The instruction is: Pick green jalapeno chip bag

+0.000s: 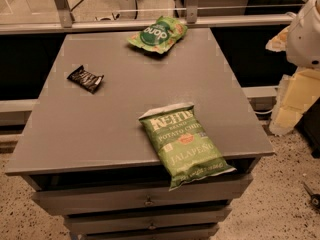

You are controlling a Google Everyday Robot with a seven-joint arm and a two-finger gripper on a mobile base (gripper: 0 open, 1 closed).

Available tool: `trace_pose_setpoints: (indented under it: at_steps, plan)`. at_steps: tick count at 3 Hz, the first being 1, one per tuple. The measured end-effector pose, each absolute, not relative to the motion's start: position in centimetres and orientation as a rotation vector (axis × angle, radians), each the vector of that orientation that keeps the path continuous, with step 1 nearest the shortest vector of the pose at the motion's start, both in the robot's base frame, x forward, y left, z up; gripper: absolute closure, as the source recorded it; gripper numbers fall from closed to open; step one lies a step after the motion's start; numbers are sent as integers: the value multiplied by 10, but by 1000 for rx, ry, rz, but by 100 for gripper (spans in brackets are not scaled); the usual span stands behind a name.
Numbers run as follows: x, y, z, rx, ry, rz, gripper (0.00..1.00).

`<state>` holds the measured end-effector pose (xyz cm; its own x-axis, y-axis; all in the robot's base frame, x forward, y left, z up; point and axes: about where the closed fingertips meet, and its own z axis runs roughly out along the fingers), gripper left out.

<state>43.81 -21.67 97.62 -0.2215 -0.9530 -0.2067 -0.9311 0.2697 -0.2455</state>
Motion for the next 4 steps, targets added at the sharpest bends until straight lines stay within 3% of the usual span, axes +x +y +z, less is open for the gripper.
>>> trace_pose_setpoints:
  at_steps: [2,4]
  plan:
    - [441,-198,964,-1671,2251,13,0]
    - [440,-123,898,-1481,2322,435,0]
